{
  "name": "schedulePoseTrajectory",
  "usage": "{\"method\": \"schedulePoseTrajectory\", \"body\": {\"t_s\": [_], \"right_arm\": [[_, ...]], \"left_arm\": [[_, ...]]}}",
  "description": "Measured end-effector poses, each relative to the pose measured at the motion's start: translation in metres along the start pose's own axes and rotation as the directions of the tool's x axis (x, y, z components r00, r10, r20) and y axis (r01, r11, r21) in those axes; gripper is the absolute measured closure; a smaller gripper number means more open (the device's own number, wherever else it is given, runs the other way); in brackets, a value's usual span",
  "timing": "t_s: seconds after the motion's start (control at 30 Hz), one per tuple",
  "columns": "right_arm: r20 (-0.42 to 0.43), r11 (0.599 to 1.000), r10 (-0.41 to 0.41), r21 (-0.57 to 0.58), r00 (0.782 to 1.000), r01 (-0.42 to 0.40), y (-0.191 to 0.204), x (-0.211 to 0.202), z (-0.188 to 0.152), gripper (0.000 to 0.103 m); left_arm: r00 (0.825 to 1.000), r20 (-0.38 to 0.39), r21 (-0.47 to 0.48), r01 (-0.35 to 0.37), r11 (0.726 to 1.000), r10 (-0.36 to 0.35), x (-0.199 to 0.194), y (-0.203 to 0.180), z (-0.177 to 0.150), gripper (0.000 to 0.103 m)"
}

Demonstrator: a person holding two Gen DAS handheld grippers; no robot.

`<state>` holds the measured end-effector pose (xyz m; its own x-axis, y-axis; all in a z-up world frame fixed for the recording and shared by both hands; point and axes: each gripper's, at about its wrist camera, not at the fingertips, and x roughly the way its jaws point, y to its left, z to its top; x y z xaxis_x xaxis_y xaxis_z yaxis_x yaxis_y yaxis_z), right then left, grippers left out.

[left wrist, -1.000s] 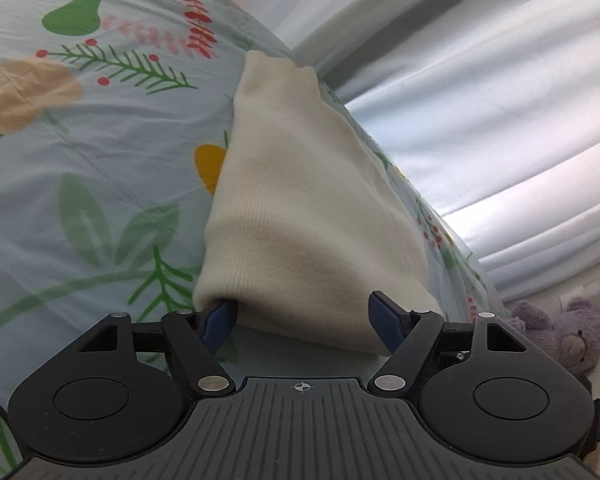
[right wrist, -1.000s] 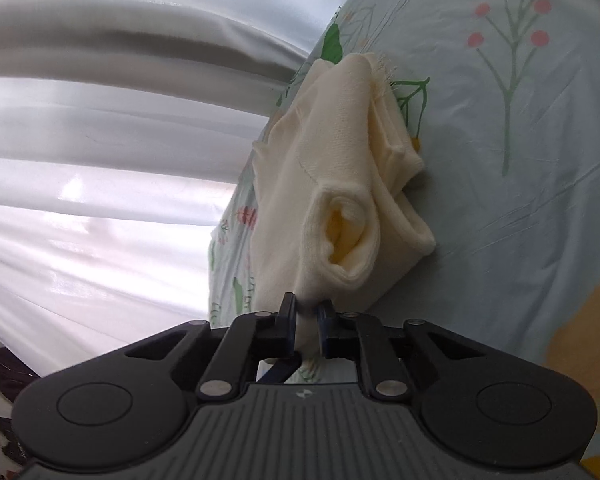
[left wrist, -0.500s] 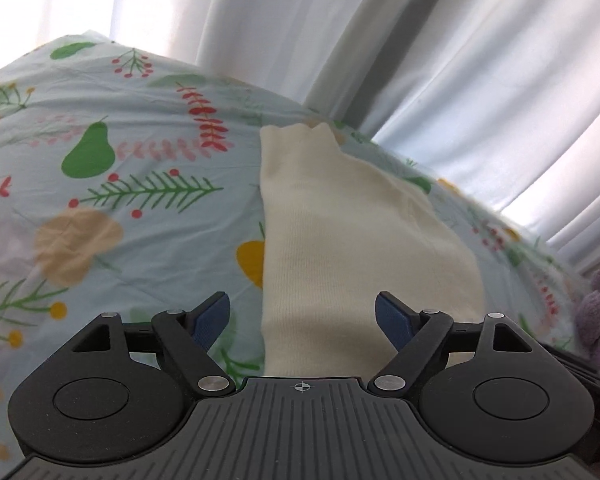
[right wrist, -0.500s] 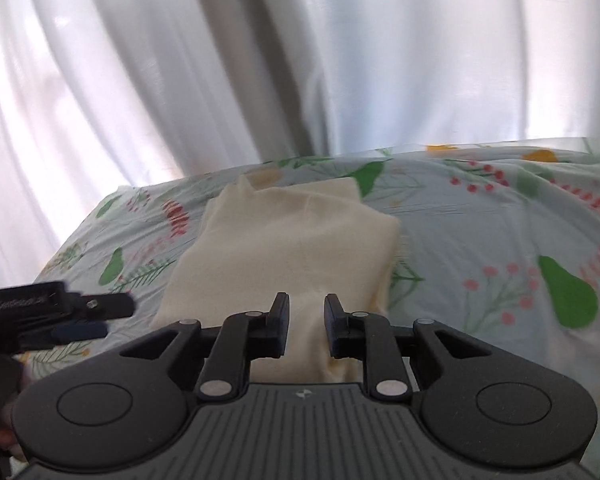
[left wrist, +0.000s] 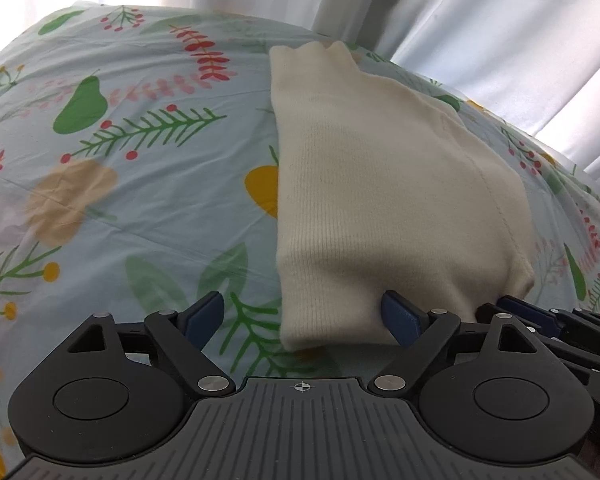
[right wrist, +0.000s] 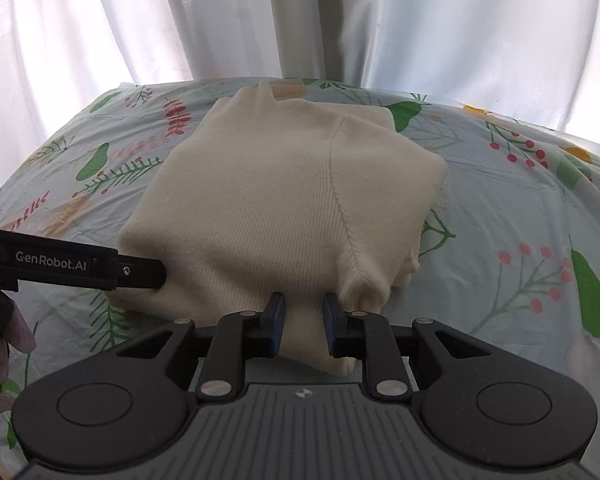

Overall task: Fold small clothes
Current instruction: 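Open both grippers and withdraw them from the folded sweater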

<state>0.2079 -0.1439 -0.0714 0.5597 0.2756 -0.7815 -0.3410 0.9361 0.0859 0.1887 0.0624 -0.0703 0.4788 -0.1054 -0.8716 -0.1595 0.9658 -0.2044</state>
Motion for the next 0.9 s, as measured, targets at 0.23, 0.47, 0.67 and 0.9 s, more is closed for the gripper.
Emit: {"method": "schedulePoseTrajectory", "body": {"t_s": [0.23,0.47,0.67,0.9], "right_arm": [[-0.177,1.000,0.024,0.013,0.984,-0.022,0.004,-0.030,-0.039,0.047],[-0.230,0.998,0.041,0.060,0.972,-0.028,0.002,-0.054,-0.062,0.014],[-0.148,0.993,0.082,0.096,0.986,-0.069,-0.001,-0.073,-0.044,0.004],[-0.166,0.996,-0.004,0.092,0.986,0.020,0.003,-0.070,-0.015,0.004]], "left_arm": [[0.999,-0.035,0.064,-0.015,0.998,0.018,-0.024,-0.007,-0.027,0.010],[0.998,-0.024,0.114,-0.061,0.992,0.064,-0.041,-0.019,-0.046,0.009],[0.994,0.008,0.153,-0.106,0.983,0.106,-0.049,-0.027,-0.041,0.008],[0.990,0.041,0.152,-0.136,0.979,0.131,-0.059,-0.029,-0.027,0.008]]}}
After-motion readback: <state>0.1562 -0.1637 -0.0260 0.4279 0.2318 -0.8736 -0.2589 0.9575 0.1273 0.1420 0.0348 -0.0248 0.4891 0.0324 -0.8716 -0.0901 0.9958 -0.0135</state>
